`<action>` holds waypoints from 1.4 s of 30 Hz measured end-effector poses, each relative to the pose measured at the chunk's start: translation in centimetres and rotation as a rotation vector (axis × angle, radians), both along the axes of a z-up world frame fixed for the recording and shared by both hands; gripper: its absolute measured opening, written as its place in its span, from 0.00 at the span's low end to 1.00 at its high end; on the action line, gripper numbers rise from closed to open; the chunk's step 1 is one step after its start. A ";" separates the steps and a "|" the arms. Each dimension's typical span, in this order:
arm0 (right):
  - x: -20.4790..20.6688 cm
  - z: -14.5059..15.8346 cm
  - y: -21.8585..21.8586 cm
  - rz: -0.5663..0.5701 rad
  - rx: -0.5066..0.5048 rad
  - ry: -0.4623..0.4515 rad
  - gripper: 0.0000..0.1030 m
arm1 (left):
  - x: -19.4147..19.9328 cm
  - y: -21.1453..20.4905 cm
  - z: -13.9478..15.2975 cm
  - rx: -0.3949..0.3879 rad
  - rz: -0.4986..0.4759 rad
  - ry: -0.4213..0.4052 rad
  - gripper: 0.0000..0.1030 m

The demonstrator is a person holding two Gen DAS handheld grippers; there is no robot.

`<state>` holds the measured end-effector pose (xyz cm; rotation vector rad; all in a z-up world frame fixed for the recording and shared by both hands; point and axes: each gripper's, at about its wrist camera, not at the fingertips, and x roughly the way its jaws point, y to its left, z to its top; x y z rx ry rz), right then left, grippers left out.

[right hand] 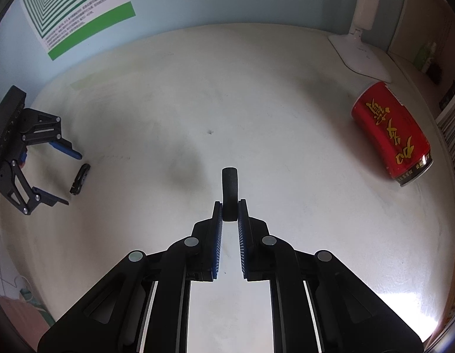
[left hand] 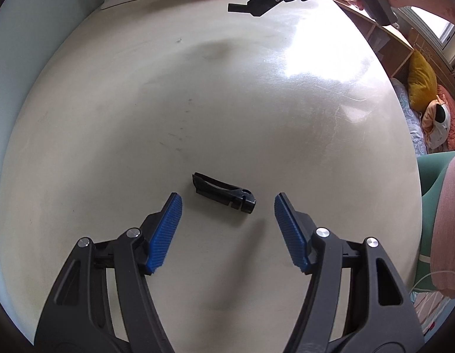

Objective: Collect trash
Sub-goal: 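Lower left tool toward the black clip while right tool holds the cap, then close left tool on the black clip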

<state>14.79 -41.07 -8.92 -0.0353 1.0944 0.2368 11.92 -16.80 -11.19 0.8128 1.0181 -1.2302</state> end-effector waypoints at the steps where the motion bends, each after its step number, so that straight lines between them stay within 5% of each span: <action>1: 0.1 0.2 0.0 0.007 -0.001 -0.003 0.11 | -0.1 0.0 -0.1 0.004 0.027 -0.012 0.61; 18: 5.4 0.8 0.5 0.374 0.038 -0.030 0.11 | -1.2 -1.0 -0.5 0.050 0.671 0.006 0.49; 20: 6.0 1.0 0.1 0.410 0.044 -0.032 0.11 | -1.1 -0.9 -0.4 0.042 0.739 0.013 0.40; 22: 6.4 1.0 -0.2 0.437 0.044 -0.033 0.11 | -0.8 -0.8 -0.1 0.036 0.781 0.035 0.14; 23: 6.5 0.9 -0.3 0.450 0.043 -0.029 0.11 | -0.7 -0.7 -0.1 0.040 0.797 0.047 0.14; 32: 7.2 2.1 -0.4 0.504 0.055 -0.050 0.11 | -1.3 -1.4 2.1 0.063 0.786 0.014 0.14; 42: 5.5 5.2 -2.5 0.432 0.062 -0.094 0.11 | -0.9 -3.1 6.3 0.072 0.617 -0.093 0.14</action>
